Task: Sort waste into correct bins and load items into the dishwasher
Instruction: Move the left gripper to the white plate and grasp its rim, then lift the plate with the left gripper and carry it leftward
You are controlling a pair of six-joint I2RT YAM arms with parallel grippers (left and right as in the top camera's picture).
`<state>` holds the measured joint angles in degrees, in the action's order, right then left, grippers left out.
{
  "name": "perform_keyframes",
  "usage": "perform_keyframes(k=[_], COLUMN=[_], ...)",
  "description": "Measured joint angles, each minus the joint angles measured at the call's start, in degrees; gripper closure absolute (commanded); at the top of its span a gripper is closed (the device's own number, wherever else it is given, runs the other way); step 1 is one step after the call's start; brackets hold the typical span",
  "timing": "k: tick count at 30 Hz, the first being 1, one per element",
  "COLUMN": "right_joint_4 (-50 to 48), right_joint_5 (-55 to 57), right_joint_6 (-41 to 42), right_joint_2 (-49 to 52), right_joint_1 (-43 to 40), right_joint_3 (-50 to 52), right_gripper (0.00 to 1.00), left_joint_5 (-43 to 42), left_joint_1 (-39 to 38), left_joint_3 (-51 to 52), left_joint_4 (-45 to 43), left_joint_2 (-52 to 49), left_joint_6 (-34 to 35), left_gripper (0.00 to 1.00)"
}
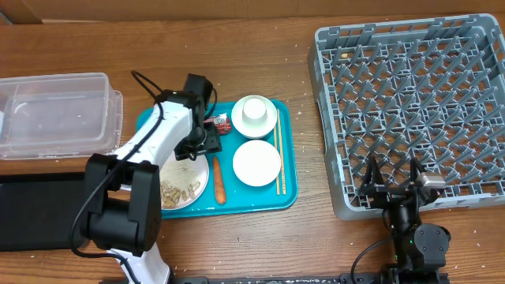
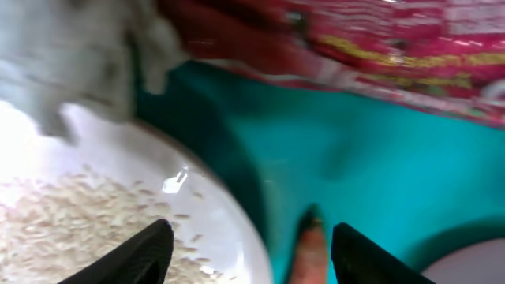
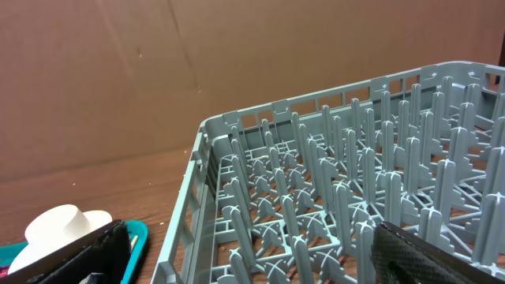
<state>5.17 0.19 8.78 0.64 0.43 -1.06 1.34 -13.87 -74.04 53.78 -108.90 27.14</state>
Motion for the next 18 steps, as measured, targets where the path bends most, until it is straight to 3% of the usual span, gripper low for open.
perform_keyframes(k=[7,18], right_joint_4=[0.0,0.0], right_joint_5=[0.0,0.0], right_joint_6=[0.0,0.0], right_joint_2=[0.0,0.0], right_joint_1=[0.0,0.0], right_joint_3=[0.0,0.0], right_gripper=[0.0,0.0], left_joint_5=[3.0,5.4], left_joint_1=[-4.1,-4.0], left_joint_3=[0.0,0.0], left_joint_4=[-1.2,-1.8], left_joint_2=[0.0,0.0], left_joint_6=[2.6,5.6], left_gripper=[0.32,0.33])
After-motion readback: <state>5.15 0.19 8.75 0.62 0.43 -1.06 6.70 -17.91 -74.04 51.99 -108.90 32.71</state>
